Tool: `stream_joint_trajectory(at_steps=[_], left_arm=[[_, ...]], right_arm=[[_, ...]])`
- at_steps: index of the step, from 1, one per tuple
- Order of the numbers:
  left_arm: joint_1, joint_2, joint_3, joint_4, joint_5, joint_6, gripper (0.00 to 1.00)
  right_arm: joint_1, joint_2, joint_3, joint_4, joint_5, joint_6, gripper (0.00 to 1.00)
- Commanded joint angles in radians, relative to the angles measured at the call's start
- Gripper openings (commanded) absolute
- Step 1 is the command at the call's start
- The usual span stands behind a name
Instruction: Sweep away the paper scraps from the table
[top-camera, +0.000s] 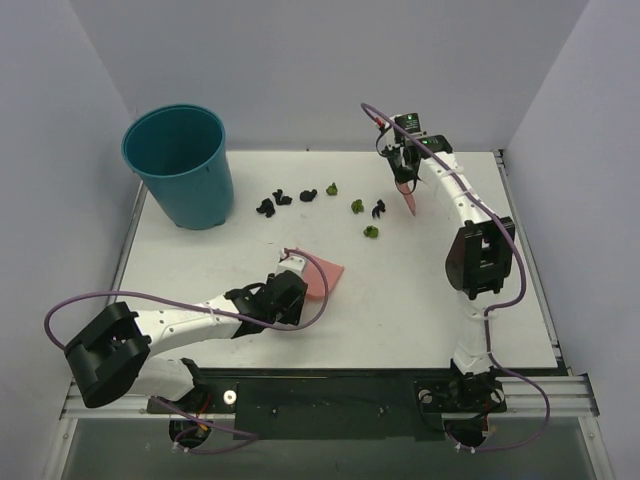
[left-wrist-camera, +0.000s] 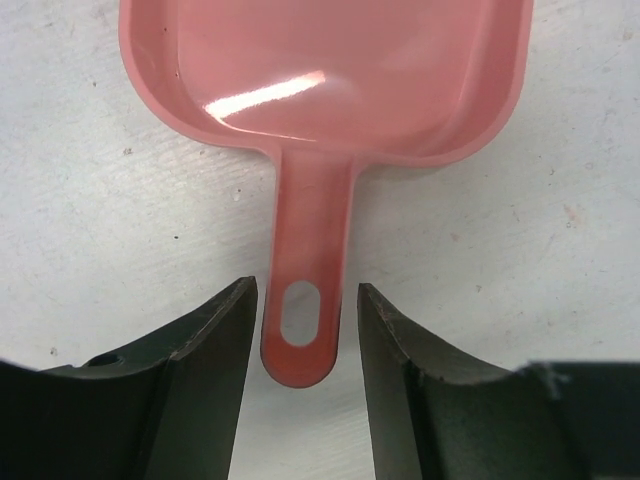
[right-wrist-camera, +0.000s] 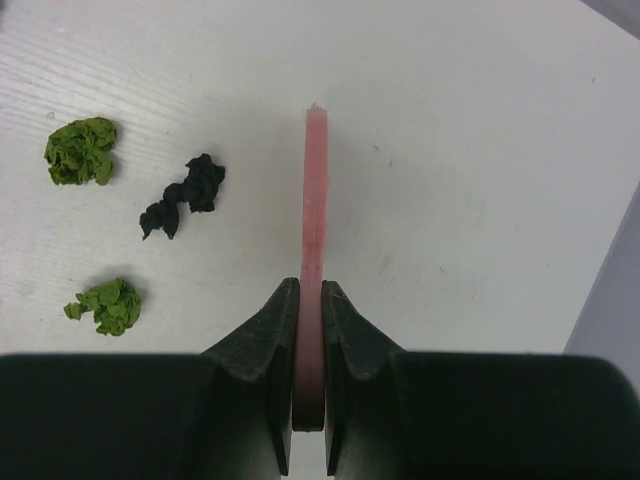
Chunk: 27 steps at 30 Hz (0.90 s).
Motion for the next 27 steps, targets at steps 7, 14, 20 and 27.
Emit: stream_joint_trajectory(at_steps=[7,14,20,27], left_arm=[[-0.006,0.030,0.069,0.037,-0.019,0.069,0.51],[-0.006,0.067,0.086,0.052,-0.014,0.071,0.45],[-0.005,0.093,0.115,0.040,-0.006,0.071,0.13],[0.009,0.093,0.235,-0.089,0.073,0.120,0.00]], right_arm=[[0.077,0.094,0.129,-0.027,0.020,-0.105,0.00],[0.114,0.094,0.107,-0.038,-0.046,-0.118,0.00],[0.137,0.063,0.051,-0.061,-0.090,-0.128,0.00],[0.144,-0.017,-0.043,-0.086,-0.149,-0.111,0.00]])
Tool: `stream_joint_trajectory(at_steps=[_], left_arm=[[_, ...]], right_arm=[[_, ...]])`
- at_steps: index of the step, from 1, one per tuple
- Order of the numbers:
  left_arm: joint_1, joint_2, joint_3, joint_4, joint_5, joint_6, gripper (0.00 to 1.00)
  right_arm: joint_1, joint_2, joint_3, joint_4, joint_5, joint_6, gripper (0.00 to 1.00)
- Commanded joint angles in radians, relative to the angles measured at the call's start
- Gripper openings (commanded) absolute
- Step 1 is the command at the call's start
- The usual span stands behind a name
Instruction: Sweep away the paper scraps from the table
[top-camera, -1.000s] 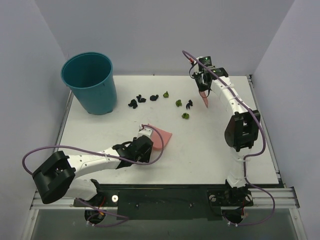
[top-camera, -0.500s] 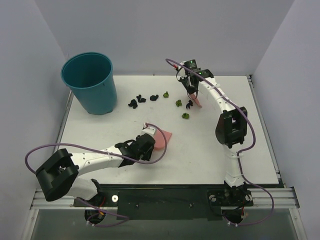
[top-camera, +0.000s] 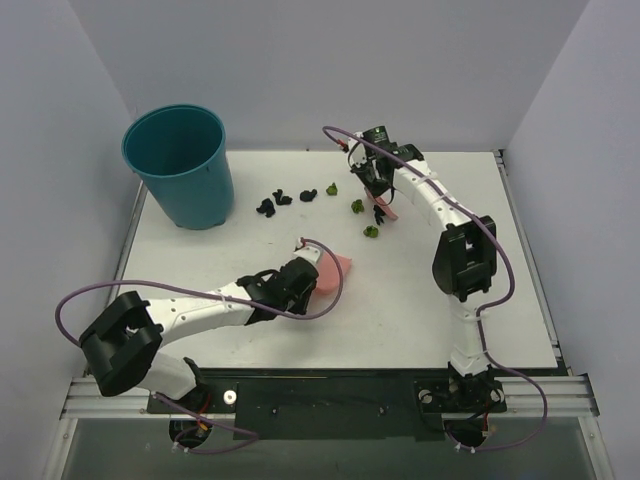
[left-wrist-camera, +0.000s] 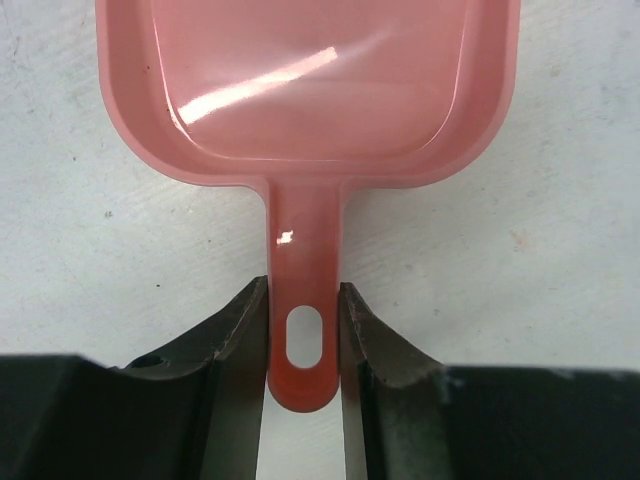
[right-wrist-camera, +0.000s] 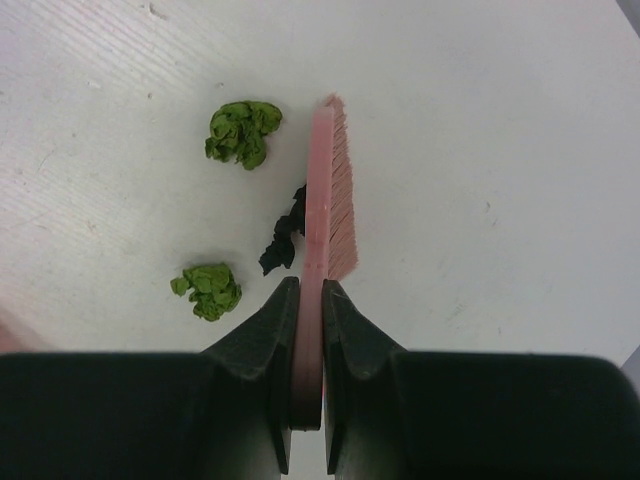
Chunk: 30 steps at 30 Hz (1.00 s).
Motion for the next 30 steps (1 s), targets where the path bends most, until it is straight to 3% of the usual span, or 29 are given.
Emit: stream_joint_trajectory(at_steps=[1,6,15,23,30], left_arm=[[0.012,0.007,0.128,-0.075,0.054,0.042,0.00],[0.058,0.090,0.257,-0.207,0.171,0.089,0.00],[0.069,0.265,0.462,-0.357,0.225,0.181,0.00],[0.069,0.320,0.530,-0.382,0.228,0.201,0.00],[0.080,0.320,0.521,-0.367,0.214,0.201,0.00]], right_arm=[[0.012,-0.104,-0.072,-0.081,-0.076,0.027,0.00],[0.019,-0.160,-0.138,-0.095,-0.105,0.061,0.00],[0.047,-0.214,-0.176,-0.136,-0.145,0.130,0.00],[0.087,-0.274,-0.210,-0.161,-0.249,0.271,0.00],[0.122,-0.401,-0.340,-0.116,-0.251,0.280,0.00]])
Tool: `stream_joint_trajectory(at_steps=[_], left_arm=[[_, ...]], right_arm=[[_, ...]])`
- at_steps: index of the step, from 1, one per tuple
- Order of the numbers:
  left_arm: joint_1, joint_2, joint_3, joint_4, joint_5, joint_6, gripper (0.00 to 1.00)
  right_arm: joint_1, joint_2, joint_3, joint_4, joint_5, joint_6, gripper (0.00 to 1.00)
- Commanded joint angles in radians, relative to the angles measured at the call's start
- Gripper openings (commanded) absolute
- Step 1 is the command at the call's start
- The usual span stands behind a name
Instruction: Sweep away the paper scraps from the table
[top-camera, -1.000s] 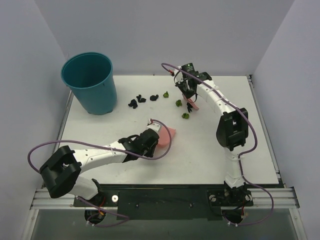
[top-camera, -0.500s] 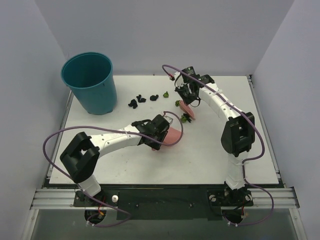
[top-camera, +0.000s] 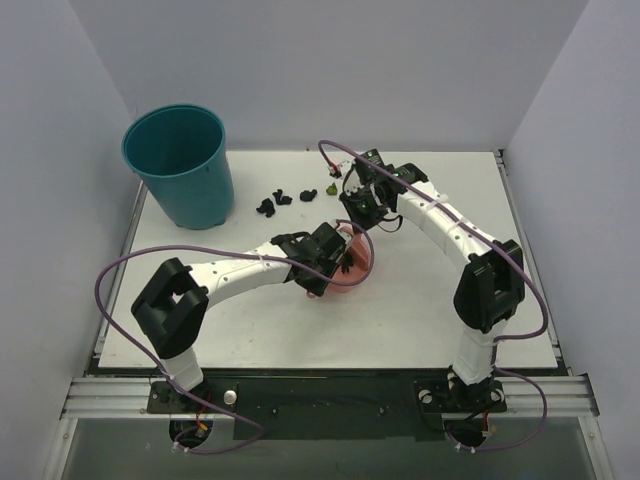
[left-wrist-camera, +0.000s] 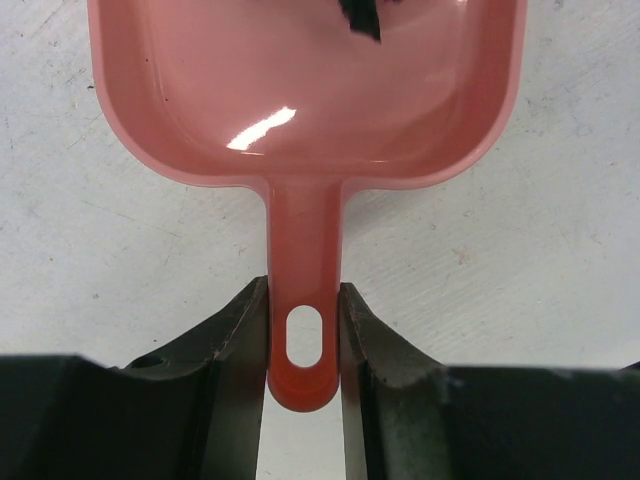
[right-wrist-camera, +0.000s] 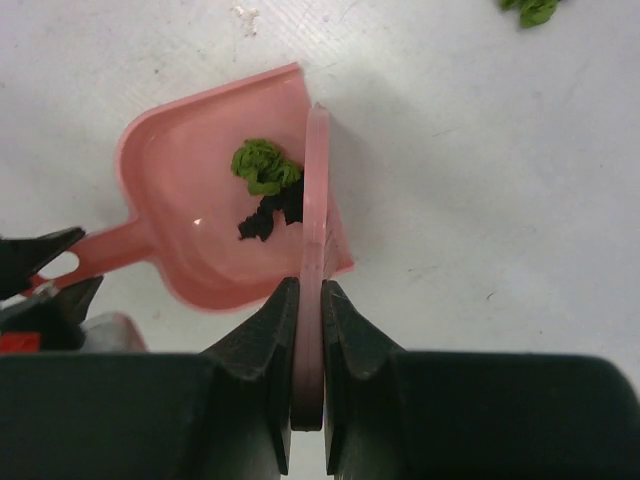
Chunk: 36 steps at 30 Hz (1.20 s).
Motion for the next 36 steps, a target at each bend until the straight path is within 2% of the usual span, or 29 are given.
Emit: stream_joint_trajectory(at_steps=[1,8,13,17,22,30,36], left_arm=[[0.017,-0.004,0.024,0.004,0.000,0.013,0.00],[0.060,-0.033,-0.007,0.021,0.034,0.013,0.00],[0.078,-0.044,-0.028,0.030,0.047,0.008,0.00],[0.098,-0.059,-0.048,0.036,0.074,-0.002,0.00],[0.118,-0.058,-0.036,0.016,0.080,0.005,0.00],[0.138,-0.030,-0.007,0.003,0.089,0.014,0.00],[0.160,-0.009,0.015,0.010,0.106,0.011,0.00]], right_arm=[[0.009,-0.114,-0.036,-0.005,-0.015,0.037,0.00],[-0.036,-0.083,0.104,0.018,0.075,0.039,0.00],[-0.059,0.062,0.273,0.018,0.261,-0.010,0.00],[-0.068,0.194,0.440,0.019,0.341,-0.085,0.00],[-0.074,0.325,0.566,0.027,0.357,-0.179,0.00],[-0.051,0.383,0.533,0.137,0.291,-0.280,0.00],[-0.036,0.350,0.488,0.110,0.164,-0.308,0.00]])
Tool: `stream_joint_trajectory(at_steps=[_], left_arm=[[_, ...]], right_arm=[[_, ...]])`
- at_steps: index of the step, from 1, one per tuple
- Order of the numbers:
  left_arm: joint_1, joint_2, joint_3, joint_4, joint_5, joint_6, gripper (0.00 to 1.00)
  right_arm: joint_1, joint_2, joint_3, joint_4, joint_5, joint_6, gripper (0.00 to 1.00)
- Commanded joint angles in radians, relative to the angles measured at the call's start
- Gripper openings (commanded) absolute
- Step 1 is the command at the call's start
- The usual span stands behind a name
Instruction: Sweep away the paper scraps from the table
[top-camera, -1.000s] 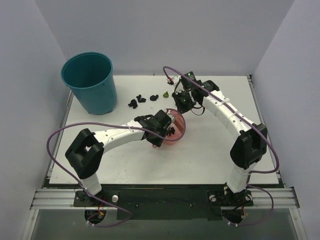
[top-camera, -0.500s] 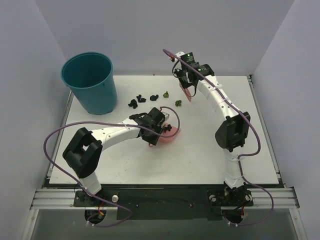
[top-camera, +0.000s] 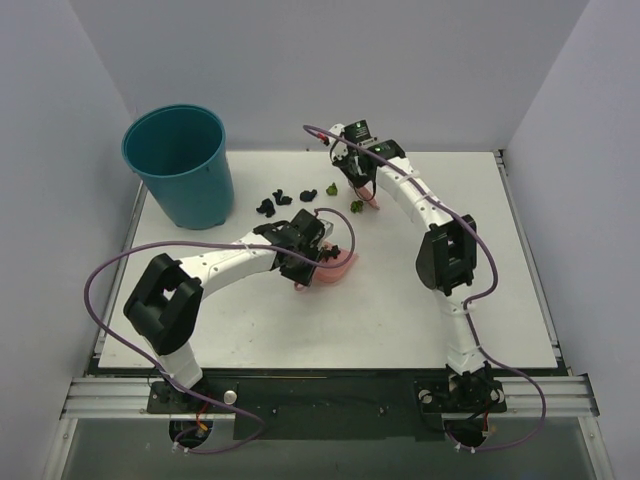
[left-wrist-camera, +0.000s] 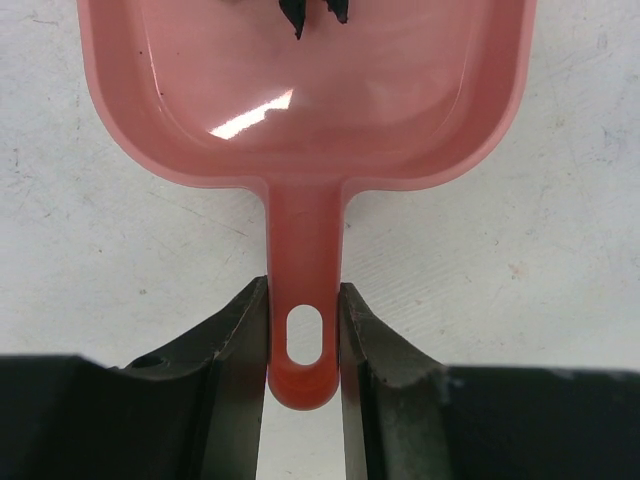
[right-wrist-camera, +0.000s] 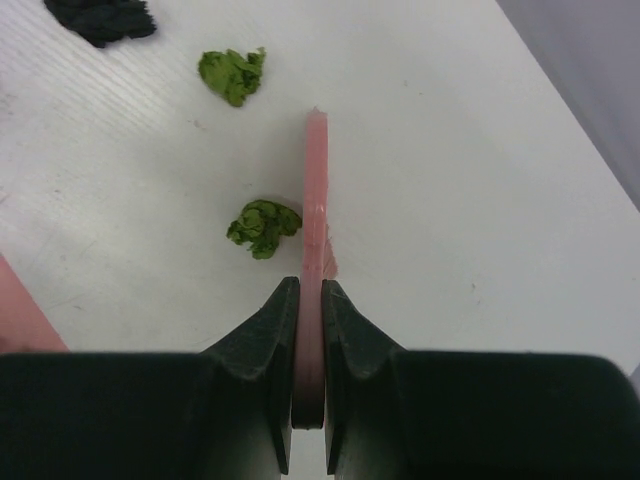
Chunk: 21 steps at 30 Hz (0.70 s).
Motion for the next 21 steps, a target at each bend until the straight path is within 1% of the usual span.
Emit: stream_joint_trajectory(at_steps=[1,7,10,15,21], left_arm=[[0.025,0.007,0.059,-0.001,0.026,0.006,0.00],[0.048,0.025,0.078,0.013,0.038,0.004,0.00],[0.056,0.045,0.083,0.022,0.067,0.006,0.00],[0.067,0.079,0.105,0.033,0.077,0.004,0.00],[0.074,0.097,0.124,0.038,0.046,0.009,0.00]], right_arm=[[0.017,-0.076,-0.062,0.001,-0.121,-0.029,0.00],[0.018,-0.160,-0.177,-0.058,-0.273,-0.004,0.00],[0.026,-0.214,-0.236,-0.084,-0.347,0.007,0.00],[0.063,-0.261,-0.250,-0.176,-0.414,-0.015,0.00],[0.090,-0.300,-0.268,-0.271,-0.462,-0.033,0.00]])
